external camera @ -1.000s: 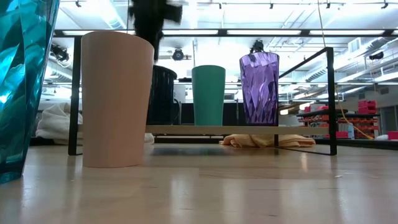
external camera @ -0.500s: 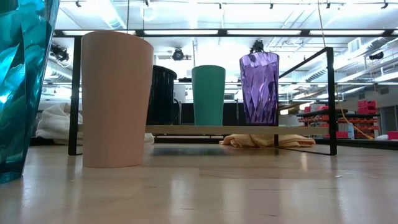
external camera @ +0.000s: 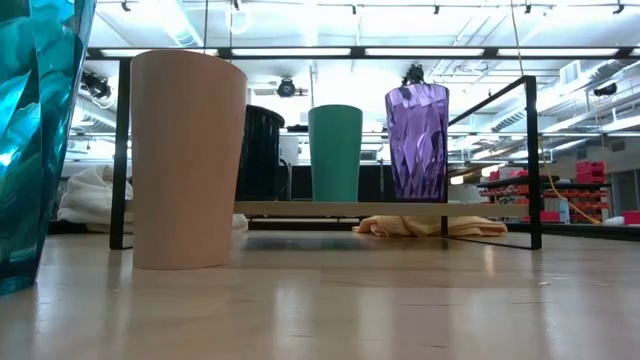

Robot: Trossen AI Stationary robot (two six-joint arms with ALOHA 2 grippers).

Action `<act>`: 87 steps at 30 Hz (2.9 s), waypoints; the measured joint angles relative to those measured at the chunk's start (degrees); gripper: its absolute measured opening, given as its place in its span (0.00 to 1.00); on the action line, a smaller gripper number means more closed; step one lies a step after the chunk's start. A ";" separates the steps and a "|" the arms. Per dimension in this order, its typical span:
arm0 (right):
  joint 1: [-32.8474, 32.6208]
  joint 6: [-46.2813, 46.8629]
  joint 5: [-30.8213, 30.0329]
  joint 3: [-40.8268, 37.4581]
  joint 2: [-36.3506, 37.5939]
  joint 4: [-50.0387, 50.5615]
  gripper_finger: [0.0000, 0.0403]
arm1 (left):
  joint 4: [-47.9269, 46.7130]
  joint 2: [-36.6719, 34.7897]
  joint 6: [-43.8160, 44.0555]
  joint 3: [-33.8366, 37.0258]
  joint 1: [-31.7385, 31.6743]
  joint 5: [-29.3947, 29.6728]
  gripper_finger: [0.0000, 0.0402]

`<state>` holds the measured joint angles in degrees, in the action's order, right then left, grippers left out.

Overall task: Stack small to large cups/mugs on shelf
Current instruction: Put the orange cup on the shelf

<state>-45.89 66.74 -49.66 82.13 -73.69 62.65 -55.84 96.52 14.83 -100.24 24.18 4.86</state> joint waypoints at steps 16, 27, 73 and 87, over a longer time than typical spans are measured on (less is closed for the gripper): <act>-0.04 -0.87 1.71 0.00 0.00 -0.14 0.25 | -0.52 -0.06 11.93 6.04 -1.62 -3.65 0.40; -0.02 -0.92 1.98 0.00 0.00 -0.15 0.26 | -3.72 7.78 13.39 6.02 -2.54 -6.01 0.53; -0.02 -0.55 1.96 0.00 0.00 0.43 0.26 | -7.17 14.89 7.27 6.00 -3.02 -9.15 0.17; 0.02 -0.72 1.94 0.00 0.00 0.84 0.26 | -9.04 14.92 3.98 0.00 -2.51 -7.74 0.03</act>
<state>-45.87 66.02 -47.72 82.13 -73.69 63.48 -64.88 111.44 18.80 -100.23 21.68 -2.87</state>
